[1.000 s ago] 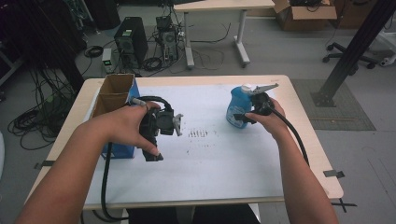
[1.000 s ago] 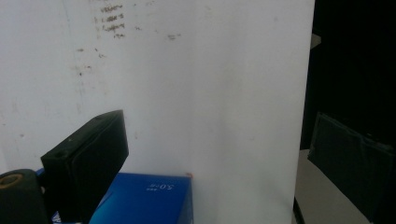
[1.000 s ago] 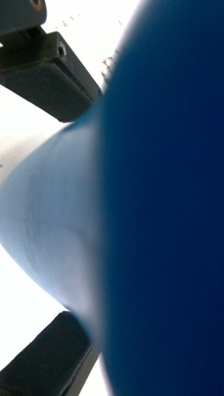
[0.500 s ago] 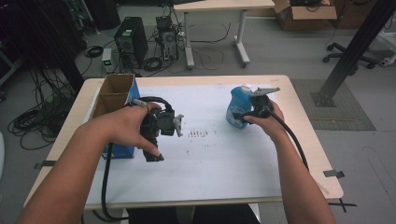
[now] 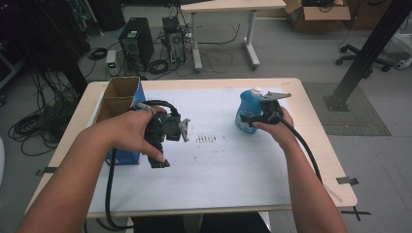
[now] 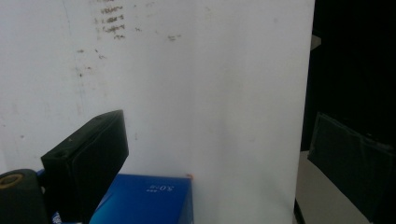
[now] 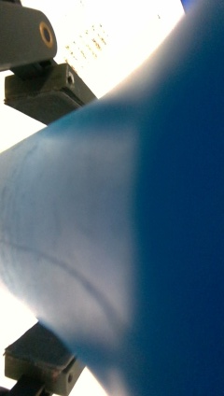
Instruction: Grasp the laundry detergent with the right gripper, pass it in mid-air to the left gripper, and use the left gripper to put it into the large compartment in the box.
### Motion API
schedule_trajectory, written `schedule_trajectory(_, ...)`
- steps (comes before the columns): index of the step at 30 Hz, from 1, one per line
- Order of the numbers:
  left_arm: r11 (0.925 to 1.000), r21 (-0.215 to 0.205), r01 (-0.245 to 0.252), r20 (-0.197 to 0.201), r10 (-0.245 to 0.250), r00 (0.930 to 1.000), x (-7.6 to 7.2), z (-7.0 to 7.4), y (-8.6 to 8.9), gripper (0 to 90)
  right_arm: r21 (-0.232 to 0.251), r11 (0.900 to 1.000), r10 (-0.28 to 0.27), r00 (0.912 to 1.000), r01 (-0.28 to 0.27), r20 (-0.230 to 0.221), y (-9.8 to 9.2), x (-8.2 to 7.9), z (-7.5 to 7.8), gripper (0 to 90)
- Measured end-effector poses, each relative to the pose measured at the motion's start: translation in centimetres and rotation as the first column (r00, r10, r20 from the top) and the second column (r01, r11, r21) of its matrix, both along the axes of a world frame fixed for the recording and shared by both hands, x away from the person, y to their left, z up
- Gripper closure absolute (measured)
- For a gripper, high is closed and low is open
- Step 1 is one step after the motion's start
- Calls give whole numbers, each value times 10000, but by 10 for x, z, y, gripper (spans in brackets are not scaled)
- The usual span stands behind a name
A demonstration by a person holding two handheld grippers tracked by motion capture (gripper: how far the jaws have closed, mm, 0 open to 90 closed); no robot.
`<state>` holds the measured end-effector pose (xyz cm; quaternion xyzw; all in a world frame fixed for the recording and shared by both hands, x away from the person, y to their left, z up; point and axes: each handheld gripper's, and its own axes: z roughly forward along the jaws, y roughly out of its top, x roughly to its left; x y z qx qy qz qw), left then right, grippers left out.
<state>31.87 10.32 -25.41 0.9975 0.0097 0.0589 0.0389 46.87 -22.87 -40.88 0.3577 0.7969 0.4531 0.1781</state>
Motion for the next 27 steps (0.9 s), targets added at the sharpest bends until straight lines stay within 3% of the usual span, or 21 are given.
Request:
schedule_trajectory(7, 10000, -14, 29, 18, -29, 10000, 0, 0, 0, 53, 122, 9999, -79, 9999, 77, 127, 1, -1, -2, 150)
schedule_trajectory(14, 10000, -43, 26, 59, -26, 10000, 0, 0, 1, 52, 46, 10000, -89, 9993, 87, 372, 1, -3, -4, 227)
schedule_trajectory(16, 10000, -46, 21, 66, -21, 10000, 1, 0, 1, 52, 257, 9997, -33, 9992, 23, 409, 1, -4, -5, 247)
schedule_trajectory(27, 10000, -27, -14, 68, 14, 10000, 0, 0, 1, 52, 372, 9993, 32, 9983, -54, 587, 1, -6, -8, 312)
